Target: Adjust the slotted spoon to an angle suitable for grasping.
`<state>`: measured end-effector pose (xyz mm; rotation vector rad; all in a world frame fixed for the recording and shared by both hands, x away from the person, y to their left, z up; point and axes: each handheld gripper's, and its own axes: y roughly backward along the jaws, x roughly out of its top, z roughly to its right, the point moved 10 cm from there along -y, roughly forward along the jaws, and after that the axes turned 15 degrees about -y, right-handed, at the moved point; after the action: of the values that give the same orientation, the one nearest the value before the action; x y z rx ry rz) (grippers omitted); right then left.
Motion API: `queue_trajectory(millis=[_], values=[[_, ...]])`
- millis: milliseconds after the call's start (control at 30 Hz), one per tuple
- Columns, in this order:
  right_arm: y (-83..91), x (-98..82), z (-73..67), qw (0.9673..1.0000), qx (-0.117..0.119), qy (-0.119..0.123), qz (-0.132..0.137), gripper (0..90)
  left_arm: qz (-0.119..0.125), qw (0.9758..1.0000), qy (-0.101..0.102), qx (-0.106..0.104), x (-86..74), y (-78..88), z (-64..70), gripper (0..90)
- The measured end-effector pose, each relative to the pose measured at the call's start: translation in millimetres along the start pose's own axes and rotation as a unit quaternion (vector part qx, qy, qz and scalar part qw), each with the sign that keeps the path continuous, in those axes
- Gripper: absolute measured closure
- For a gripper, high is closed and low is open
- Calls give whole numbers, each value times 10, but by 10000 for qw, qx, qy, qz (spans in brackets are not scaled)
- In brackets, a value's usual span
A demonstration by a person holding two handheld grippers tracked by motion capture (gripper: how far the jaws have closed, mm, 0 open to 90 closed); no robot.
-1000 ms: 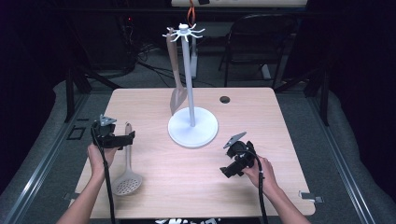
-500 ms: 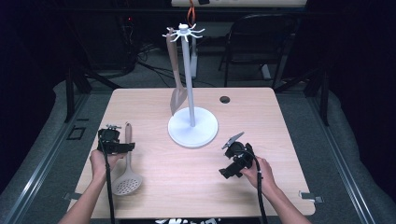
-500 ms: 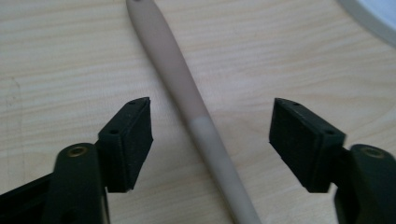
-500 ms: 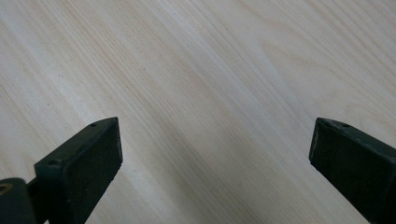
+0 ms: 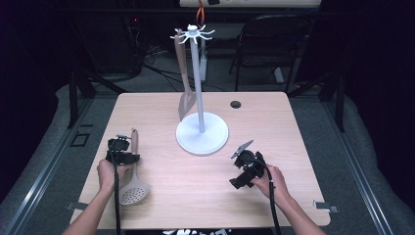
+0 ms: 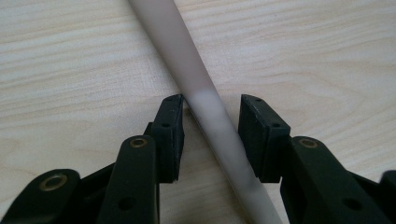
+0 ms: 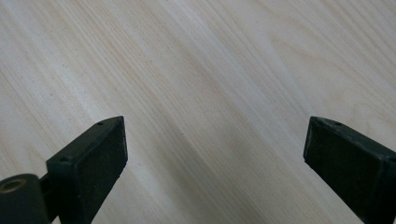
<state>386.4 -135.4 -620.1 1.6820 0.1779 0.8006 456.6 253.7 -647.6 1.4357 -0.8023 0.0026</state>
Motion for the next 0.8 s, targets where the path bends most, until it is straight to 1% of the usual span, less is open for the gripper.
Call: queue_trajectory(millis=[33,133,200,233,267,400,433,567,700,800], values=[[1,-1,0,10000,2,13,-10,59,34,10000,22,-47,4,1,5,617],[-9,5,-13,10000,27,-20,41,60,59,9999,-47,-129,24,5,37,636],[-5,0,-13,10000,22,13,3,61,32,9998,-146,-114,36,4,57,642],[-4,-2,-14,10000,21,16,-6,60,32,9998,-146,-114,36,4,57,643],[-3,-2,-14,10000,24,18,-6,61,10,9997,-209,-97,43,4,66,645],[-1,-6,-14,10000,17,47,-23,61,-21,9996,-241,-157,39,18,71,660],[2,-7,-12,10000,6,73,-45,61,-63,9993,-329,-155,26,29,70,663],[-7,-7,-22,10000,36,55,-24,62,-146,9986,-479,-147,-5,50,63,677],[-8,-7,-22,10000,38,64,-30,62,-170,9988,-433,-171,-13,57,61,684],[-12,-9,-22,10000,45,57,-41,61,-232,9985,-477,-105,-4,55,76,674]])
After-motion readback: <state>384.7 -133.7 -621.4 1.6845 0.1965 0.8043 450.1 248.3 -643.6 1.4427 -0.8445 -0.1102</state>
